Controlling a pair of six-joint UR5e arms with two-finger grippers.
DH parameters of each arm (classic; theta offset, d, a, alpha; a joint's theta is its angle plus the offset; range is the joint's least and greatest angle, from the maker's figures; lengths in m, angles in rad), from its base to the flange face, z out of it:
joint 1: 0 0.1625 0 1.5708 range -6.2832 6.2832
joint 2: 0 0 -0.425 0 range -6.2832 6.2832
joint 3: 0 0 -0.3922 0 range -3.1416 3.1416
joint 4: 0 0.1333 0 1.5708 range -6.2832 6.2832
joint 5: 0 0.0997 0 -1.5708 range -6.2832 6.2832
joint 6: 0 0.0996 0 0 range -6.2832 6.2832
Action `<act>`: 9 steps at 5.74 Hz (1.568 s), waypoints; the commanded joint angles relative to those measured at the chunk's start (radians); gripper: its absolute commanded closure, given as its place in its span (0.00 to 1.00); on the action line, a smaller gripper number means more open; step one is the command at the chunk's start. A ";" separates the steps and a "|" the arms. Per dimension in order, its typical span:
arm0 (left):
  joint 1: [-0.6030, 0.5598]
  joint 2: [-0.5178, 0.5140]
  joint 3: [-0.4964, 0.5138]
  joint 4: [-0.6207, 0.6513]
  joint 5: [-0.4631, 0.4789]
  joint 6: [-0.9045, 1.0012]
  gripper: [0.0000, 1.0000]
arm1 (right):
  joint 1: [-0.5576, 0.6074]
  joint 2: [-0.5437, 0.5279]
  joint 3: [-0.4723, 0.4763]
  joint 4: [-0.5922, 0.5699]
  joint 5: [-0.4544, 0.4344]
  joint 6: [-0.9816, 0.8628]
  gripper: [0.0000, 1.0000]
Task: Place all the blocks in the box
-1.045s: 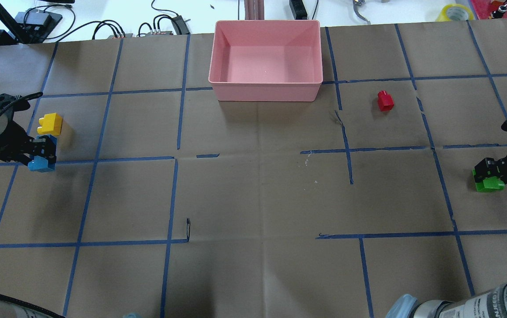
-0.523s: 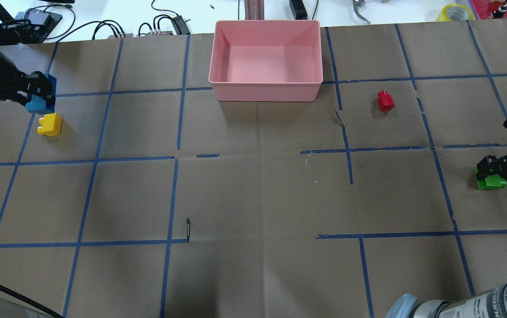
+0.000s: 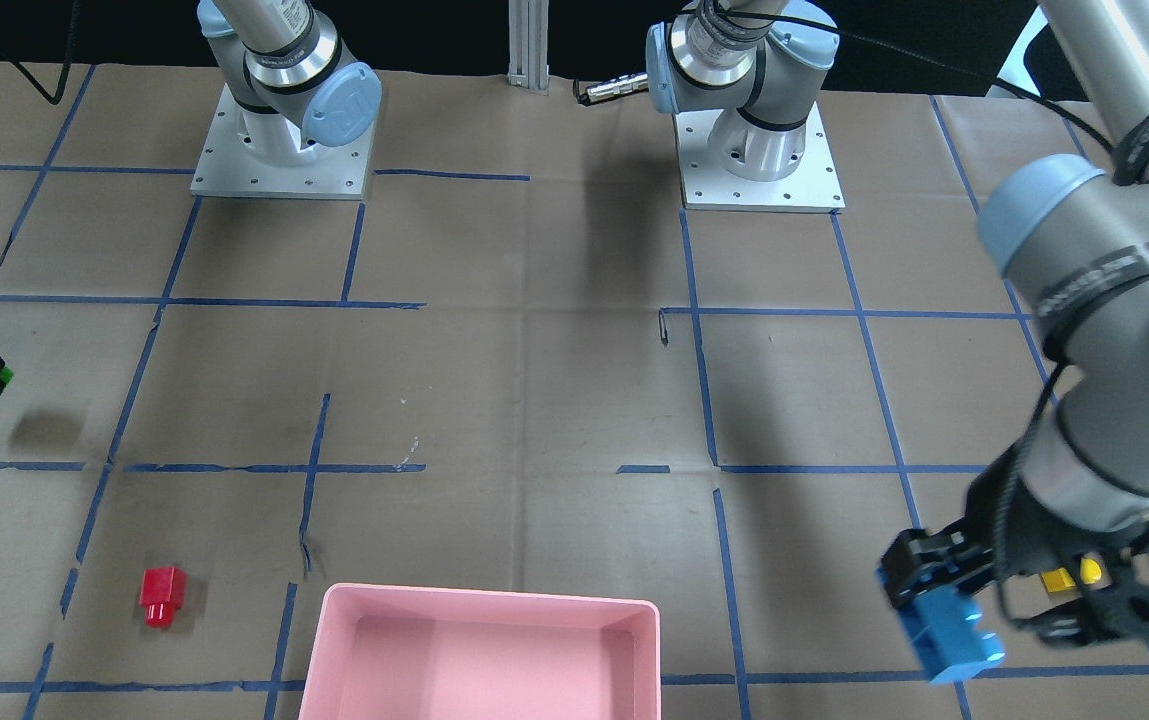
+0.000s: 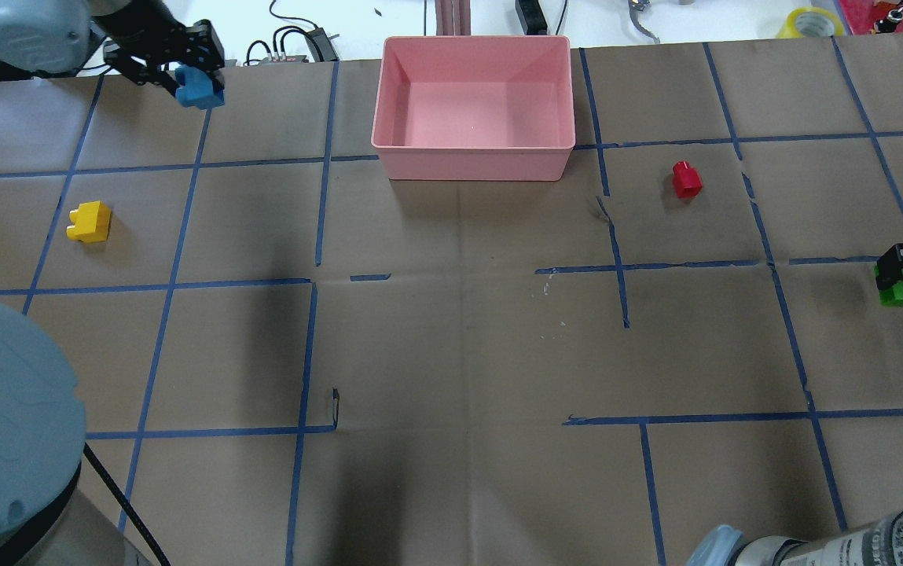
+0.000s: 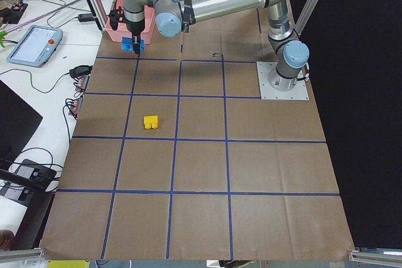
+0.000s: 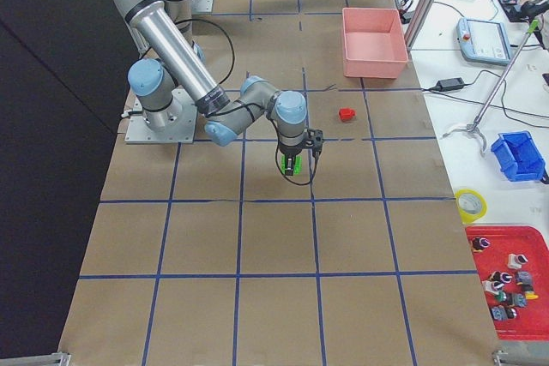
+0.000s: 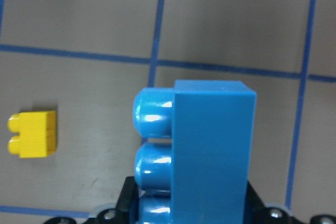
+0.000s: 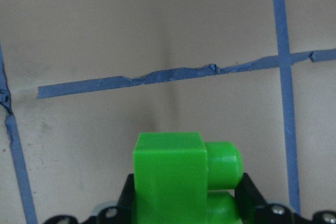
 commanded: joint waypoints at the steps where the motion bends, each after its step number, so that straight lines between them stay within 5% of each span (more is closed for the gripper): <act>1: -0.168 -0.182 0.205 0.066 -0.058 -0.106 0.69 | 0.053 -0.041 -0.109 0.105 0.003 0.025 0.54; 3: -0.270 -0.311 0.315 0.129 -0.057 -0.206 0.69 | 0.130 -0.038 -0.245 0.180 0.009 0.051 0.54; 5: -0.325 -0.425 0.306 0.250 0.012 -0.261 0.66 | 0.205 -0.038 -0.301 0.291 0.014 0.166 0.54; 6: -0.344 -0.424 0.296 0.253 0.053 -0.307 0.40 | 0.225 -0.038 -0.304 0.293 0.111 0.203 0.54; 7: -0.345 -0.404 0.290 0.258 0.058 -0.307 0.03 | 0.245 -0.038 -0.304 0.294 0.182 0.253 0.54; 9: -0.339 -0.286 0.286 0.078 0.058 -0.304 0.01 | 0.294 -0.042 -0.346 0.305 0.179 0.289 0.52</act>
